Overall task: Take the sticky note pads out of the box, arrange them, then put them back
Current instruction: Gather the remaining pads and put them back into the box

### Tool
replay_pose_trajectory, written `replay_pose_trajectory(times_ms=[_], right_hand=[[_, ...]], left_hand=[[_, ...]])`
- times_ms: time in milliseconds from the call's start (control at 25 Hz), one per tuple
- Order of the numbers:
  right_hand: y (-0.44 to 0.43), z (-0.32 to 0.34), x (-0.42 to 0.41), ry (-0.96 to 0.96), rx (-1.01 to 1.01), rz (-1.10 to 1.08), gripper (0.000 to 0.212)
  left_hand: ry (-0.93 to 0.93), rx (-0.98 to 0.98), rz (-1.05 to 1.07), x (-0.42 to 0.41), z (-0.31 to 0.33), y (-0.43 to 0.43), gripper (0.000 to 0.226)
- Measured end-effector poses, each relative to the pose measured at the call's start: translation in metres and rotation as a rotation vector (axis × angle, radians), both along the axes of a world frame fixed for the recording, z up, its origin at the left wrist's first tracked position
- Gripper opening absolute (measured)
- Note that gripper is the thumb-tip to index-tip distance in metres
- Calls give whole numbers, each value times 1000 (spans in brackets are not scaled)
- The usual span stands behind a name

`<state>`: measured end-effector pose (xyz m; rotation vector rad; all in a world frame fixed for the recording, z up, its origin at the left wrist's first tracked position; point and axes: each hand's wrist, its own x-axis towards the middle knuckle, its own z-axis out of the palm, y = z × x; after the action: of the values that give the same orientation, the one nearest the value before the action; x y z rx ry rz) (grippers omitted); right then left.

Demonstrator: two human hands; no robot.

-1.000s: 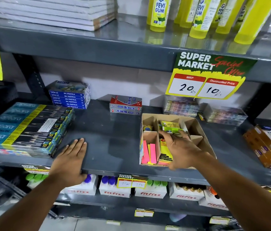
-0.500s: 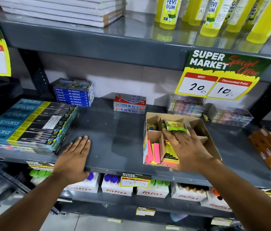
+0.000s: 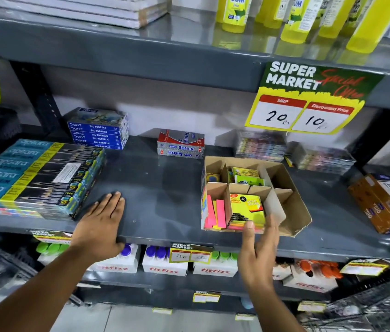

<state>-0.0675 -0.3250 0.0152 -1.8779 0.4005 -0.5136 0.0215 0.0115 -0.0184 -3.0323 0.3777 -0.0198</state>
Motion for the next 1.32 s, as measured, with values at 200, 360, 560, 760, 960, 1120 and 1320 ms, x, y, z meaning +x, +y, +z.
replay_pose_trajectory(times_ms=[200,360,560,760,960,1120,1320], right_hand=[[-18,4,36,7,17,-77,66],[-22,3,48,6,122,-119,68],[-24,-1,47,35,79,-61,71],[-26,9,35,21,17,67,56],[-6,-4,-7,18,237,-44,55],[10,2,-6,35,568,-127,44],[5,4,19,39,622,-179,52]], left_hand=[[7,21,7,1,-1,-1,113],[-4,45,19,1,-3,0,113],[-9,16,9,2,-4,0,115],[-12,7,4,2,-5,1,116],[-22,-4,7,1,-6,0,116],[-21,-5,7,1,-6,0,117],[-25,-14,9,1,-6,0,117]])
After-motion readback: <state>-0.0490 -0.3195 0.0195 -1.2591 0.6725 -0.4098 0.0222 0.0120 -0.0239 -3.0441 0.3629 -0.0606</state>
